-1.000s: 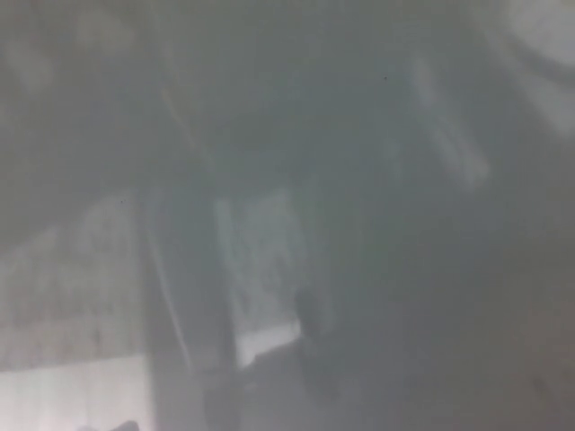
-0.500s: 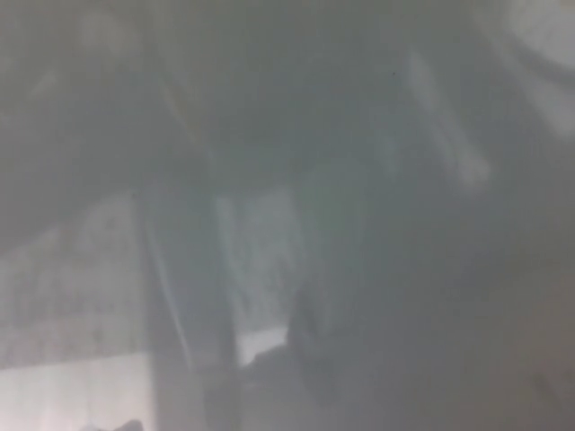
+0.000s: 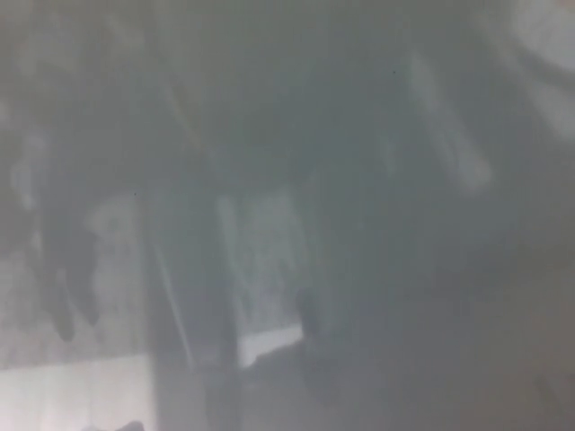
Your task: A white board is being place on the right hand side and parallel to the robot and the robot uses its left hand to grab on the leftside of the whiteboard and drag the whiteboard from the right hand side to the left hand side
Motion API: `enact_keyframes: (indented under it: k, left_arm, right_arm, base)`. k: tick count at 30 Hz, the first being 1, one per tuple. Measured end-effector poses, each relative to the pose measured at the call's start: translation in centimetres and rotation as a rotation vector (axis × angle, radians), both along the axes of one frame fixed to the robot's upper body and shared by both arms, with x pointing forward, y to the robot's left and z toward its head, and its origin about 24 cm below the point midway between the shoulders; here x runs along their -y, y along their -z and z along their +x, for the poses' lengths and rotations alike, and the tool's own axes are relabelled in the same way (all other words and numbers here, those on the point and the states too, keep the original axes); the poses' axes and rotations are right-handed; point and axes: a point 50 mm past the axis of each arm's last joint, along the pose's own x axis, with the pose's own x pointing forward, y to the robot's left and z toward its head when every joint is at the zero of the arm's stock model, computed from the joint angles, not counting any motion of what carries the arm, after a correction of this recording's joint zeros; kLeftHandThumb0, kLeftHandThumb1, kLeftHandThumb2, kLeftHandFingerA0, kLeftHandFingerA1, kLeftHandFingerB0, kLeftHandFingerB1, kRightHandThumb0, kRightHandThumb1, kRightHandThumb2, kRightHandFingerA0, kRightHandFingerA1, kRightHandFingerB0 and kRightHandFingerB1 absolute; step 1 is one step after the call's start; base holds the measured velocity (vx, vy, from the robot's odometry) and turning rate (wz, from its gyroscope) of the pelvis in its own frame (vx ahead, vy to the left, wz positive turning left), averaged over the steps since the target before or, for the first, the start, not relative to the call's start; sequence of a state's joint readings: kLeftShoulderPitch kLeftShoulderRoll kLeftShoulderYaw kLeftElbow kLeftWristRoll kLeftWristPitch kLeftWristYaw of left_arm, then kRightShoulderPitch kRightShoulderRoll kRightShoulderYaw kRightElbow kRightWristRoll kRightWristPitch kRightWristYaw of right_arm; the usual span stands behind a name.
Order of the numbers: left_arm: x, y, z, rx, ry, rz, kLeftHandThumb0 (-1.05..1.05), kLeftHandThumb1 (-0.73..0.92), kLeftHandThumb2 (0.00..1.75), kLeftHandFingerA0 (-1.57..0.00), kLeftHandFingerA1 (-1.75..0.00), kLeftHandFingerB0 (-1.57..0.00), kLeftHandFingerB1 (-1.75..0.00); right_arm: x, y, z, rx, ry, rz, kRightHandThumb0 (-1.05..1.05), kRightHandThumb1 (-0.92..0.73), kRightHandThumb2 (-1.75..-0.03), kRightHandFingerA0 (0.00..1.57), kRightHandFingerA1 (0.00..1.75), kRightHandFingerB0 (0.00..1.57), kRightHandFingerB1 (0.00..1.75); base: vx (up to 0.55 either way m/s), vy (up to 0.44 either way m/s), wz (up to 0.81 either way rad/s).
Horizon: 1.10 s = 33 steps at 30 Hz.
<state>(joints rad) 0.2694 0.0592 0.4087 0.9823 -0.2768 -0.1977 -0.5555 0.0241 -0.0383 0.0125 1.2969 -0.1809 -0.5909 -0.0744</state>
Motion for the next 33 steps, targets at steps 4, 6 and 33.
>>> enact_keyframes:
  k: [4, 6, 33]
  left_arm:
    - [2.5, 0.3, -0.3, -0.013, 0.102, 0.031, -0.46, 0.63, 0.77, -0.05, -0.34, -0.02, -0.13]
    - [3.2, 0.4, -0.5, -0.023, 0.160, 0.057, -0.46, 0.63, 0.77, -0.05, -0.34, -0.02, -0.13]
    - [3.8, 0.7, -0.6, -0.039, 0.374, 0.338, -0.36, 0.66, 0.60, -0.24, -0.32, -0.12, -0.26]
  right_arm:
    - [0.0, 0.1, -0.2, -0.005, 0.003, 0.003, -0.37, -0.78, -0.73, 1.01, 0.95, 0.71, 0.85]
    - [0.0, 0.1, -0.2, -0.005, 0.002, 0.005, -0.37, -0.78, -0.73, 1.01, 0.95, 0.71, 0.85]
    - [-0.1, 0.1, 0.0, -0.008, -0.001, -0.004, -0.39, -0.75, -0.74, 0.98, 0.98, 0.73, 0.87]
  base:
    - [0.00, 0.000, 0.00]
    - [0.00, 0.000, 0.00]
    - [0.00, 0.000, 0.00]
